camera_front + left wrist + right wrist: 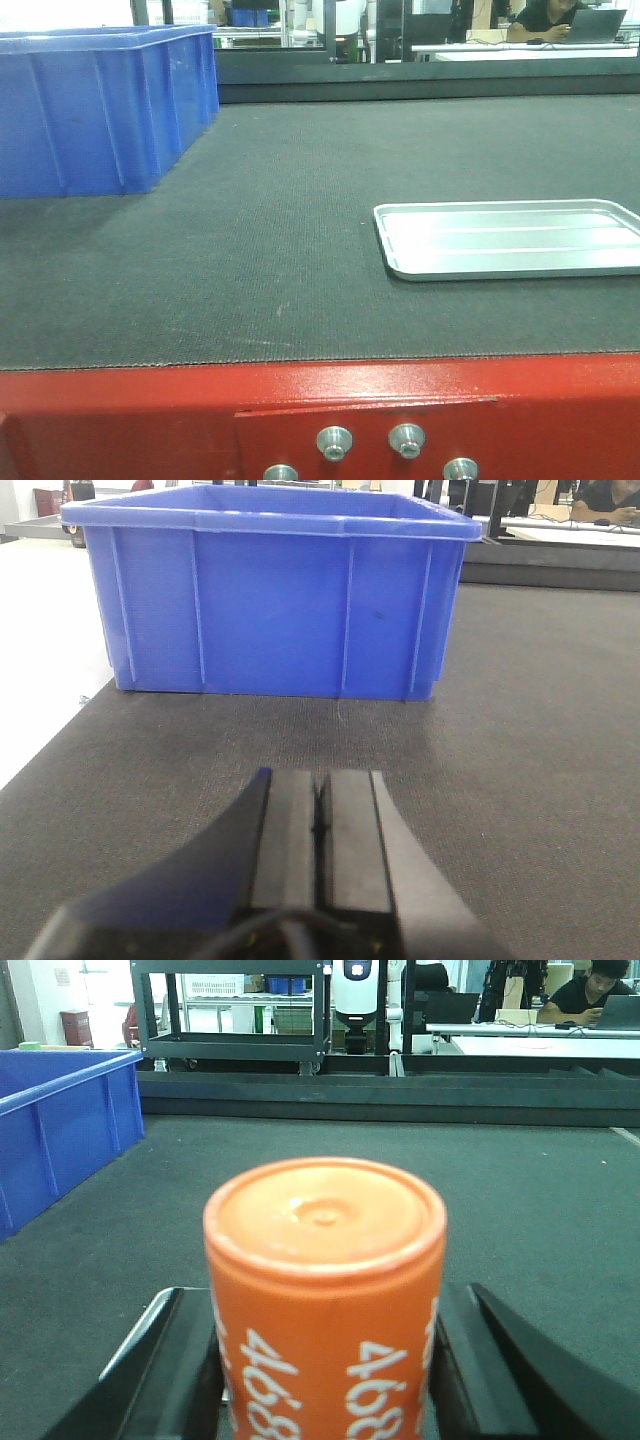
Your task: Grab orange capacitor from left shelf to right conveyor
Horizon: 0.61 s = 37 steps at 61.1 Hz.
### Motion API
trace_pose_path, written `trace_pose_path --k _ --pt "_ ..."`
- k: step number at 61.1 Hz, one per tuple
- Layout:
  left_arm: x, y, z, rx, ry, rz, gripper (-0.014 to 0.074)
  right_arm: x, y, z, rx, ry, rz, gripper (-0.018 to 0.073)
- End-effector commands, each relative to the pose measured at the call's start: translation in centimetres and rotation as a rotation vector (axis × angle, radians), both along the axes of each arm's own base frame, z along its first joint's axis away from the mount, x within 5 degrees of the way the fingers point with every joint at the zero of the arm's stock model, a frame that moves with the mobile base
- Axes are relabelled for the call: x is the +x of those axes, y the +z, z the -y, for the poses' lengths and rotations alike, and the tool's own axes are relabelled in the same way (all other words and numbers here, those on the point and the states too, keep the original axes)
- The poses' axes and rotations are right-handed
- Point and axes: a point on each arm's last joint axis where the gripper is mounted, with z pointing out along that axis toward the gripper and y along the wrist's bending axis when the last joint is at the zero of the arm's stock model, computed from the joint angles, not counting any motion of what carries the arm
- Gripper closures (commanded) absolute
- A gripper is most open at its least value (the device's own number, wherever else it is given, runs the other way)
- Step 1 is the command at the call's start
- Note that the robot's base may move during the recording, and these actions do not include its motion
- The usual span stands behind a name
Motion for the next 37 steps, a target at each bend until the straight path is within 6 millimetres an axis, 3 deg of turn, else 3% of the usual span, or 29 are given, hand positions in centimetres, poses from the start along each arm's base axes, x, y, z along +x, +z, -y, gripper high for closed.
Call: trace_pose_path --k 1,30,37 --pt "-0.2 1.0 -0.1 -0.007 0.005 0.106 0.0723 -0.4 1.7 0.1 -0.008 -0.006 0.111 0.0444" --pt "-0.2 1.0 -0.1 -0.007 0.005 0.106 0.0723 -0.4 2.2 0.0 -0.004 -0.003 0.161 0.0444" --pt "-0.2 1.0 -0.1 -0.007 0.005 0.106 0.0723 1.5 2.8 -0.2 -0.008 0.001 0.145 0.0444"
